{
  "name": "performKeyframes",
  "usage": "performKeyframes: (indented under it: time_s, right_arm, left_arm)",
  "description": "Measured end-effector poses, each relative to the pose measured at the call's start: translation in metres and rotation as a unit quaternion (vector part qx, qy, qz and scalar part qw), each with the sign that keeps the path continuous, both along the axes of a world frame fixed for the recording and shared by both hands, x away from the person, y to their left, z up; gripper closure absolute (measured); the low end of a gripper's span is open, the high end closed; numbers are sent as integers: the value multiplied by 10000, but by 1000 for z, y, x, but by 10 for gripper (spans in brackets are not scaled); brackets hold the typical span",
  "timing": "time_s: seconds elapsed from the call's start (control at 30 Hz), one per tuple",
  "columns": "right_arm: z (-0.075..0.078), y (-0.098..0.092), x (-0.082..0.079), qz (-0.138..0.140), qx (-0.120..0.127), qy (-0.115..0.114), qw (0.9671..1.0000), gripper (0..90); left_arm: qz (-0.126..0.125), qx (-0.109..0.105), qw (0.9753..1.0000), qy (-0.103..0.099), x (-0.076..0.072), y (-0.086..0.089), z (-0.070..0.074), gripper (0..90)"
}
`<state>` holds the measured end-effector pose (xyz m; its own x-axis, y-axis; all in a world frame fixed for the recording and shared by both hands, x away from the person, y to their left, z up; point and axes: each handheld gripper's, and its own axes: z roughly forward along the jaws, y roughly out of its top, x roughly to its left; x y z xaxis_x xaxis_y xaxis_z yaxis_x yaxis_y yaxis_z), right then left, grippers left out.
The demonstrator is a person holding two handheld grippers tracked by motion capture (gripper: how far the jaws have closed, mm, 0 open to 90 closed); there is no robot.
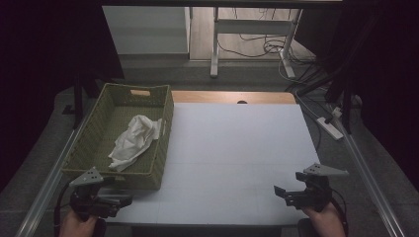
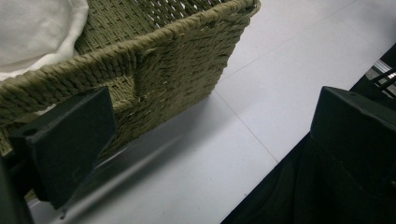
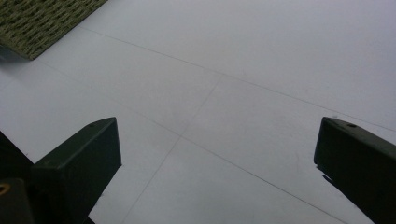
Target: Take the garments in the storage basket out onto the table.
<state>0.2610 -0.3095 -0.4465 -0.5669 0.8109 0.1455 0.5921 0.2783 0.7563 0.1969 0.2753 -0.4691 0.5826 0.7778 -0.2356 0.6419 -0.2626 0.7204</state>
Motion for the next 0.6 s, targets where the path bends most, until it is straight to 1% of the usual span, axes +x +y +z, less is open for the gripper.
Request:
performKeyframes:
  time_s: [0.13, 0.23, 0.33, 0.47, 0.6]
  right_arm:
    - [0, 1, 0, 31, -15, 28, 10000, 9]
    - [0, 3, 0, 97, -110, 16, 9999, 9]
    - [0, 4, 0, 151, -127, 12, 9998, 9]
    - [0, 4, 0, 166, -116, 27, 9998, 9]
    - [0, 3, 0, 167, -87, 24, 9998, 9]
  left_arm:
    - [-10, -19, 10000, 2, 0, 1, 0, 0]
    - [-19, -27, 10000, 3, 0, 1, 0, 0]
    - [-24, -26, 10000, -13, 0, 1, 0, 0]
    - [-129, -68, 9999, 19, 1, 0, 1, 0]
    - [-173, 23, 9998, 14, 1, -1, 1, 0]
